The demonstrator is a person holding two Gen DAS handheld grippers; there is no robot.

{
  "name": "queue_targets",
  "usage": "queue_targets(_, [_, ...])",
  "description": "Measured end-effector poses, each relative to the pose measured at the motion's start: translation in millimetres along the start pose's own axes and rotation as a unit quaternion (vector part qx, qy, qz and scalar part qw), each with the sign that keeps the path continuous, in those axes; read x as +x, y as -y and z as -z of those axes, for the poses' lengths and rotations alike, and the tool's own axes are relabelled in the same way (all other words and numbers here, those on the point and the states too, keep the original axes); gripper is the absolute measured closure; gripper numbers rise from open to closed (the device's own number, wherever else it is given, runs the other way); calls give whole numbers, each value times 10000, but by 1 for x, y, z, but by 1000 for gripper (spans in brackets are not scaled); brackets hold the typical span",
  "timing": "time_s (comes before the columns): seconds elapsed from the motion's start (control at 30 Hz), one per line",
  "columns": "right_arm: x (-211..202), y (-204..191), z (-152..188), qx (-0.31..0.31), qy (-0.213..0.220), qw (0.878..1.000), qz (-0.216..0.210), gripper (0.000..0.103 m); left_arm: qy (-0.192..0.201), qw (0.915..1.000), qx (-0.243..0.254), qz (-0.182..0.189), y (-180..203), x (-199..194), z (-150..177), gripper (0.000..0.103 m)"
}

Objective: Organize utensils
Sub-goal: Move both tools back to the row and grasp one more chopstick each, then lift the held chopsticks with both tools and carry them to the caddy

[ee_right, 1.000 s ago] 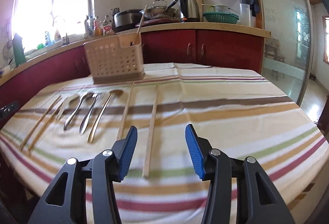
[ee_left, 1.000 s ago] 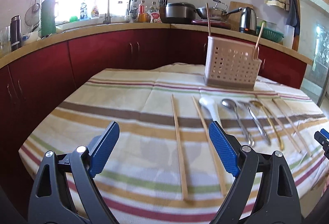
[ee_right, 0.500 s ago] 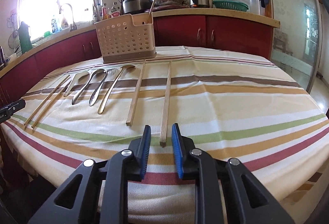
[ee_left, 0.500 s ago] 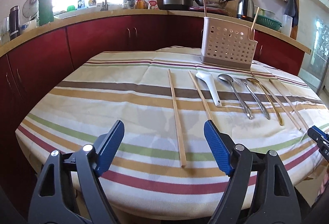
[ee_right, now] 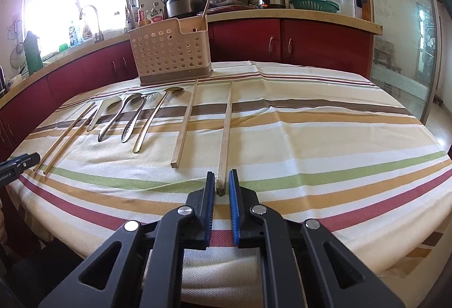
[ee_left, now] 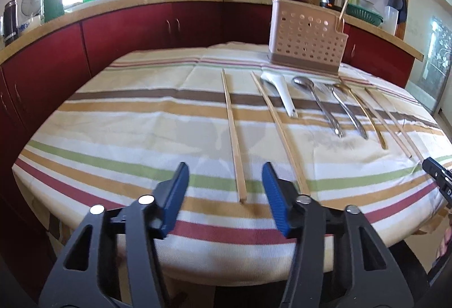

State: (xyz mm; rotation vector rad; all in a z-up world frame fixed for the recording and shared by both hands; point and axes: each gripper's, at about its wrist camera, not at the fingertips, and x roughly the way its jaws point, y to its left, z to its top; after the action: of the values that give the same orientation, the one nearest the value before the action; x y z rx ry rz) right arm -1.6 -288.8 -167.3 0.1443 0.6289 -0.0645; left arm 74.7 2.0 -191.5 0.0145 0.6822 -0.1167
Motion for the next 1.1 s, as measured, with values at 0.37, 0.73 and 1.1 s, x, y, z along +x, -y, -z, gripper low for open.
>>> queue_targets(0.37, [-2, -1, 1, -4, -2, 10000, -1, 96, -51, 9995, 277, 138, 9, 1, 6, 96])
queue_targets(0.73, [-17, -2, -6, 54, 246, 9997, 24, 96, -8, 9995, 230, 215, 5, -8, 0, 97])
queue_targets(1.1, [-58, 0, -45, 38, 985, 9951, 75, 96, 537, 9981, 202, 212, -6, -53, -28, 97])
